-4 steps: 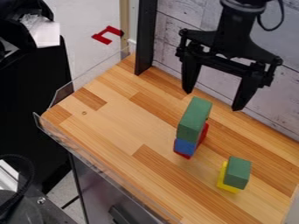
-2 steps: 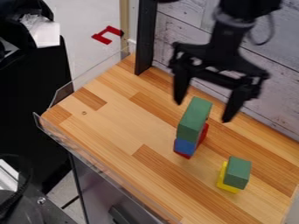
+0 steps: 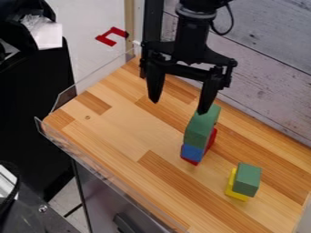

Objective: Remove the green arch from the tower and put it in the left

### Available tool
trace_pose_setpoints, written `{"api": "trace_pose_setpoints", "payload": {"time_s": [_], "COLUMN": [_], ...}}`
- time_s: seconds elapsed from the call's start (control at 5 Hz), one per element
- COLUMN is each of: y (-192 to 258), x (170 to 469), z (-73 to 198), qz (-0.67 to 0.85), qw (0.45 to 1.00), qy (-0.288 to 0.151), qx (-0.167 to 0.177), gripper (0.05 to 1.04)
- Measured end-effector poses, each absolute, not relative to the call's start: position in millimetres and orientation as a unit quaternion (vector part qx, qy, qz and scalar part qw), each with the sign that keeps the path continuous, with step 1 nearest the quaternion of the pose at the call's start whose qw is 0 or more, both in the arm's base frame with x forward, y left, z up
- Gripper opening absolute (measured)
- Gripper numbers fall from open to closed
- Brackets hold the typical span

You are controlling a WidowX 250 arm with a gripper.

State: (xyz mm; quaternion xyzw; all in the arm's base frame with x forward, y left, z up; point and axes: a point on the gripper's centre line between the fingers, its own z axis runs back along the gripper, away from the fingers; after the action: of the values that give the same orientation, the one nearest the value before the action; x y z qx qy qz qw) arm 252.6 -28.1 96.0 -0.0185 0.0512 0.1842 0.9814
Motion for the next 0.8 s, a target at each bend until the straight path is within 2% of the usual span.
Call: {"api": "trace_pose_setpoints", "payload": {"time_s": [0.6,0.8], "y": [-53.6,-59.0], "x": [277.6,278.8], "z": [90.5,80.5], "qz": [0.104,0.090], "qw": [0.992,0.993], "qy": [0.050,0.063], "qx": [-0.049,-0.051], "gripper": [1.000,1.000]}}
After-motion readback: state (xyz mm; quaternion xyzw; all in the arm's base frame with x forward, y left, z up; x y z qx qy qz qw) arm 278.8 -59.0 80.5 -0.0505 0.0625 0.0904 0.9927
